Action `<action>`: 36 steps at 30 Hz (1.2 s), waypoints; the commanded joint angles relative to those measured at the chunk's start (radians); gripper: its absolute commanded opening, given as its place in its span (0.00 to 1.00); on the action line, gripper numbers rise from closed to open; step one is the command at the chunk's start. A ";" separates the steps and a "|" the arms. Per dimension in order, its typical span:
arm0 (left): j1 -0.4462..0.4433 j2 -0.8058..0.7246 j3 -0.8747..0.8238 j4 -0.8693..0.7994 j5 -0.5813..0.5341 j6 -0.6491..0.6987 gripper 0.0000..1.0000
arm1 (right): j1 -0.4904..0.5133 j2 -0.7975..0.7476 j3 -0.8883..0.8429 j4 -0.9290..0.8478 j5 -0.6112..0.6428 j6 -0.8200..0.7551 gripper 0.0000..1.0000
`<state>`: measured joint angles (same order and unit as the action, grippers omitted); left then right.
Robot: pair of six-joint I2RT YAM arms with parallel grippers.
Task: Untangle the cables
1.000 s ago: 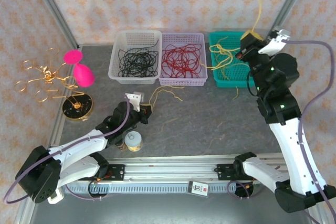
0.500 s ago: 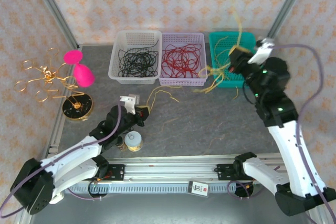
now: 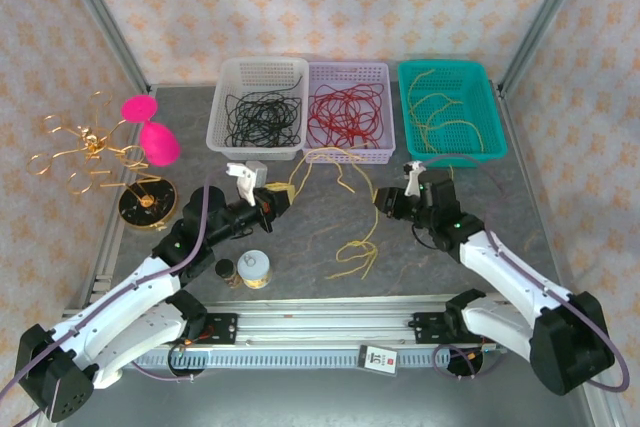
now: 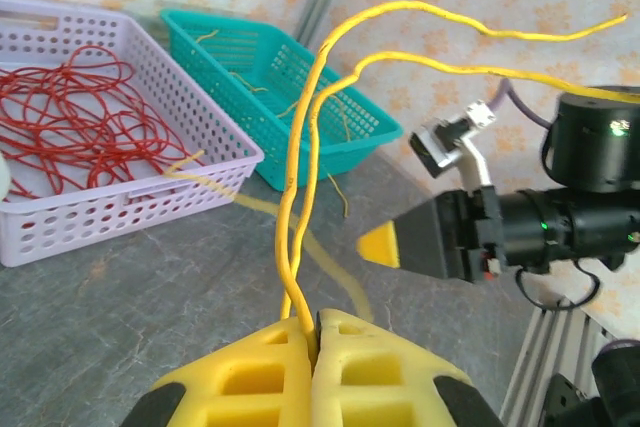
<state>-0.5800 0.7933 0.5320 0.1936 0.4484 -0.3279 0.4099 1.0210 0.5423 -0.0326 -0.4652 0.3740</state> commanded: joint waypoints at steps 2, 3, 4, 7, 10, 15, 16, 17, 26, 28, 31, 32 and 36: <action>0.004 0.013 0.041 -0.022 0.045 0.064 0.00 | 0.003 -0.032 0.088 -0.053 0.128 -0.071 0.54; 0.003 0.019 0.043 -0.022 0.039 0.073 0.00 | 0.001 -0.056 0.119 -0.102 0.169 -0.086 0.57; 0.004 0.027 0.046 -0.023 0.036 0.082 0.00 | -0.003 -0.074 0.149 -0.135 0.191 -0.101 0.59; 0.004 0.056 0.057 -0.019 0.025 0.100 0.00 | -0.016 -0.111 0.255 -0.217 0.175 -0.134 0.61; 0.005 0.081 0.071 -0.010 0.026 0.112 0.00 | -0.017 -0.112 0.334 -0.218 0.038 -0.128 0.61; 0.004 0.093 0.091 -0.018 0.005 0.124 0.00 | -0.018 -0.117 0.346 -0.171 -0.232 -0.094 0.53; 0.003 0.095 0.097 -0.024 0.001 0.127 0.00 | -0.017 -0.122 0.347 -0.184 -0.256 -0.099 0.51; 0.003 0.098 0.101 -0.031 -0.003 0.128 0.00 | -0.017 -0.135 0.347 -0.194 -0.282 -0.110 0.50; 0.005 0.141 0.147 -0.107 -0.099 0.126 0.00 | -0.018 -0.255 0.296 -0.223 -0.453 -0.095 0.50; 0.006 0.156 0.158 -0.118 -0.122 0.118 0.00 | -0.016 -0.268 0.294 -0.233 -0.453 -0.100 0.50; 0.006 0.176 0.175 -0.143 -0.156 0.108 0.00 | -0.017 -0.272 0.310 -0.268 -0.387 -0.109 0.52; 0.007 0.181 0.180 -0.152 -0.160 0.107 0.00 | -0.018 -0.272 0.311 -0.273 -0.377 -0.116 0.52; 0.008 0.188 0.198 -0.168 -0.160 0.100 0.00 | -0.016 -0.261 0.282 -0.233 -0.393 -0.097 0.53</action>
<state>-0.5797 0.9817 0.6895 0.0547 0.3195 -0.2123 0.3939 0.7620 0.8394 -0.2882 -0.8543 0.2760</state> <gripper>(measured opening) 0.056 0.531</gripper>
